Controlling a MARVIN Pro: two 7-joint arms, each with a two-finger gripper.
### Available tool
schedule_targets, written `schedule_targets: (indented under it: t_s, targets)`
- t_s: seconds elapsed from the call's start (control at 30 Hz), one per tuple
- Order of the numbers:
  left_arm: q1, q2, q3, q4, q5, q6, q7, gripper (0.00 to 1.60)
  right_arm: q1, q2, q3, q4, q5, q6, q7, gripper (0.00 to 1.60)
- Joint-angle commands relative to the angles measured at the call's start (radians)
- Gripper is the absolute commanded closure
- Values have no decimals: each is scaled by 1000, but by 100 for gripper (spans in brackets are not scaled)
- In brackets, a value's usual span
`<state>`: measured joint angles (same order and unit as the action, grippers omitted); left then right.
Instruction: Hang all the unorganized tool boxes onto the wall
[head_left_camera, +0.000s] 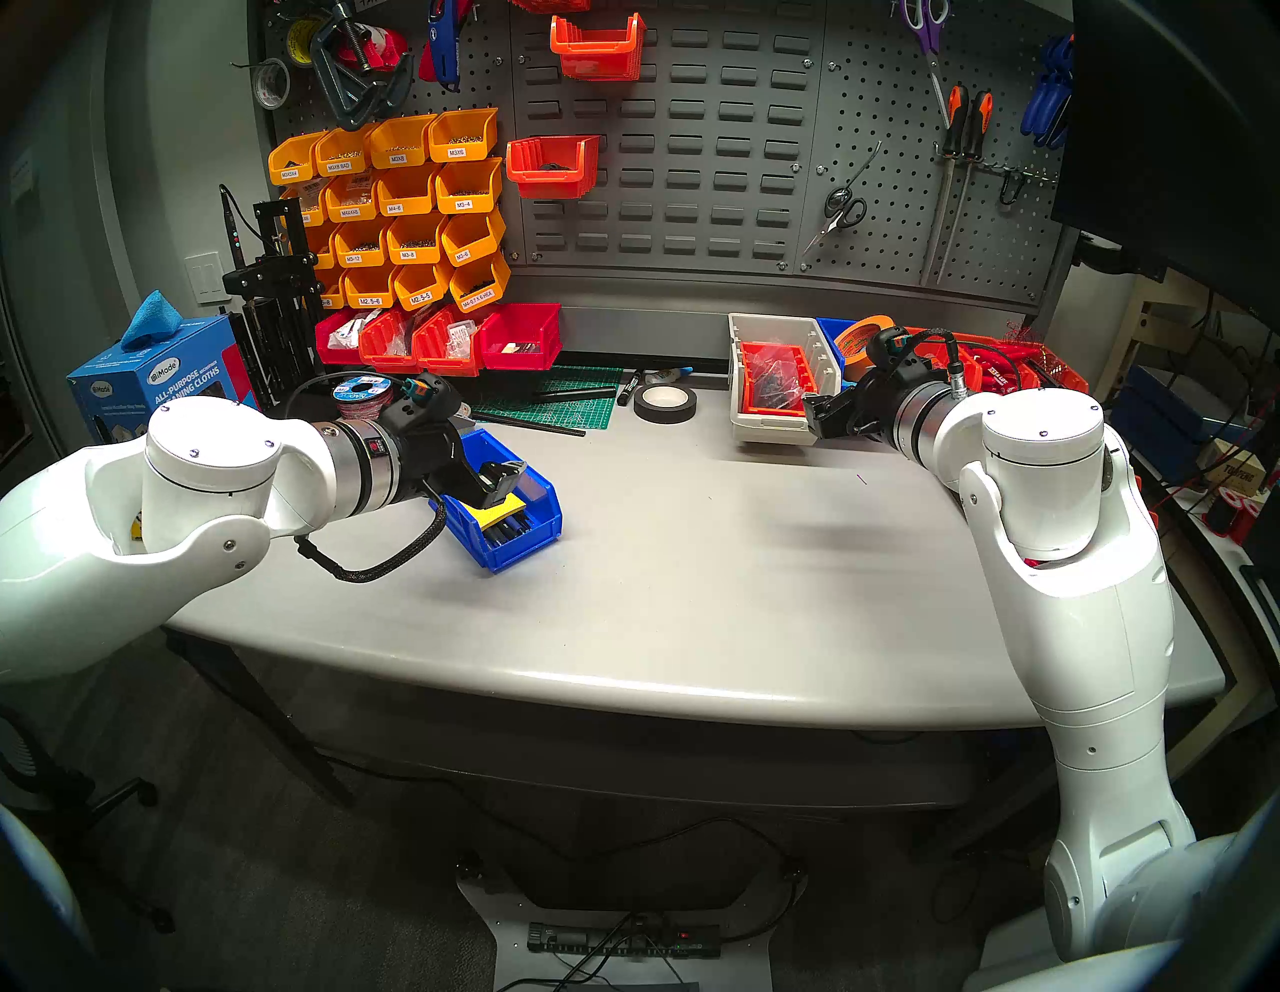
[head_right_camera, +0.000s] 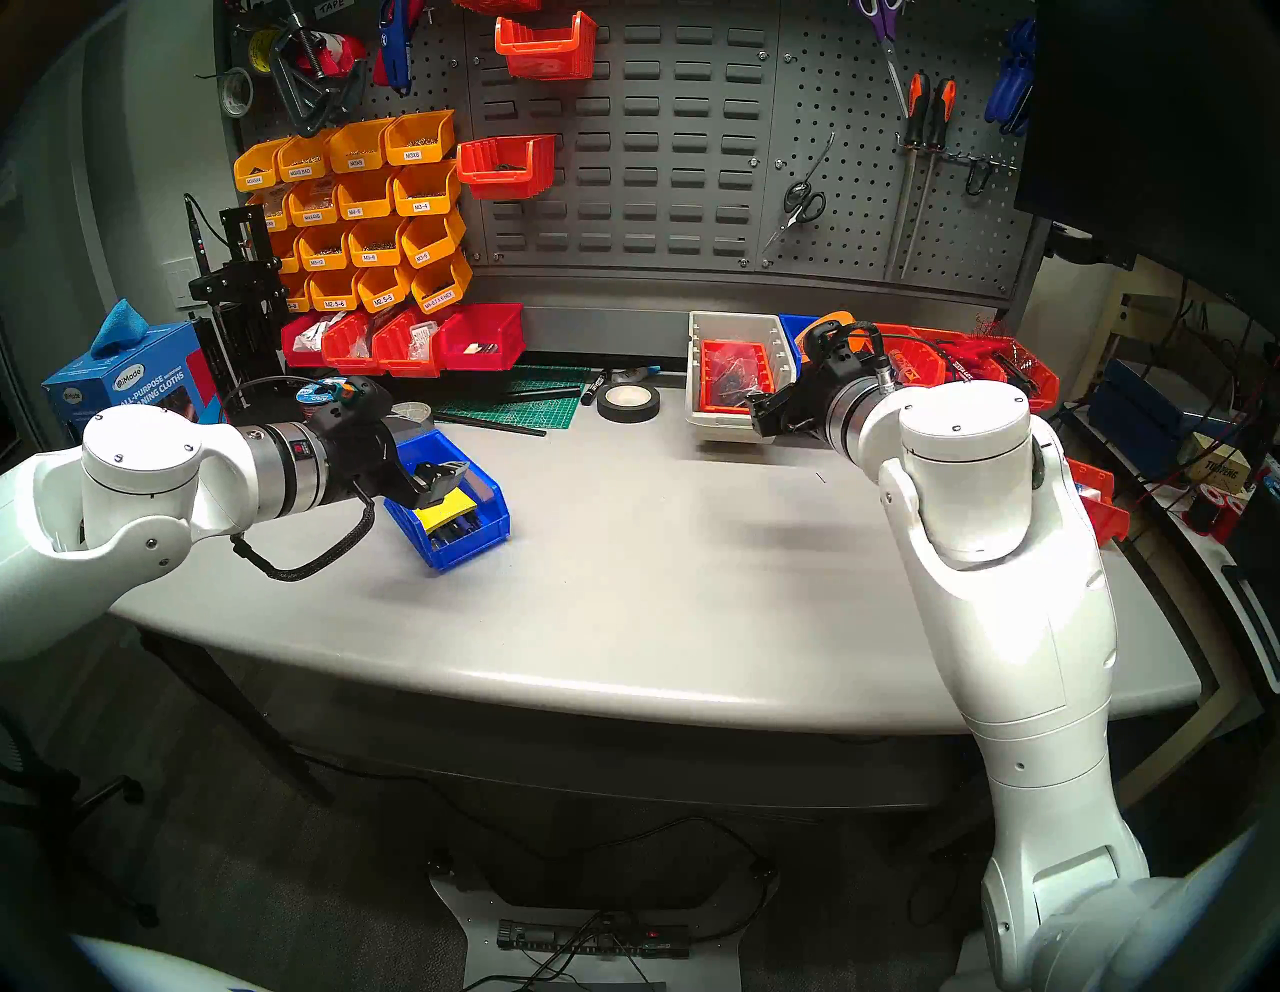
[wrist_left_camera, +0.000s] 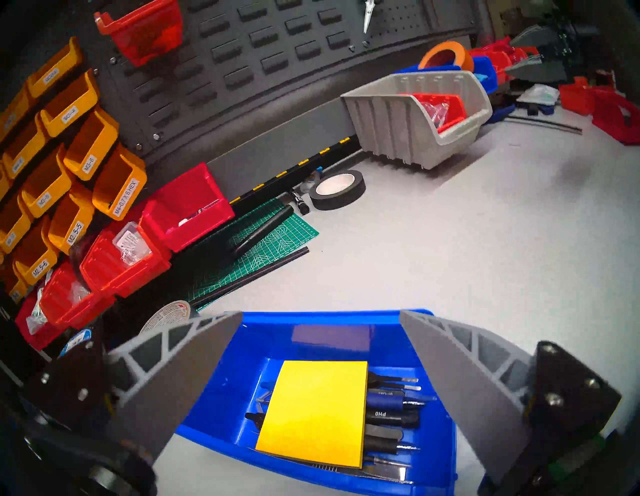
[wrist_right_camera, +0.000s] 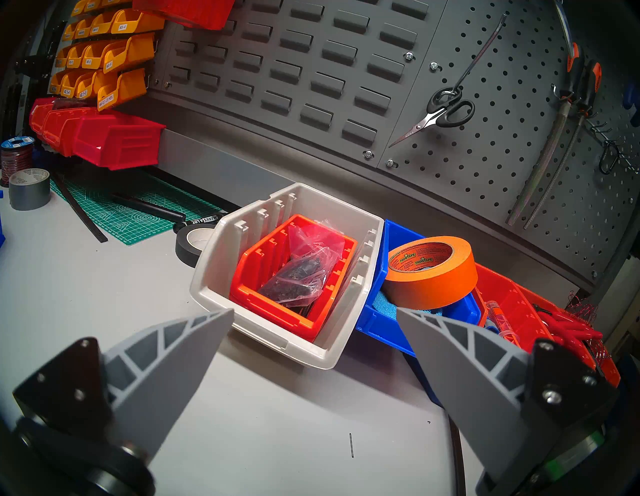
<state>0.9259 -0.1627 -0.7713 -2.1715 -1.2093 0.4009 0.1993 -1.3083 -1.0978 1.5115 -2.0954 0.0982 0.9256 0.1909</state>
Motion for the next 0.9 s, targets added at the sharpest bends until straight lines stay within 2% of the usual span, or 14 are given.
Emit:
schedule_targets:
  t_s: [0.0, 0.3, 0.87]
  targets:
    - [27, -11, 0, 6, -81, -59, 67, 0, 13, -2, 2, -10, 2, -3, 1, 0]
    - [16, -58, 9, 63, -42, -15, 90, 0, 13, -2, 2, -10, 2, -3, 1, 0]
    - [-3, -82, -5, 127, -42, 26, 99, 0, 13, -2, 2, -10, 2, -3, 1, 0]
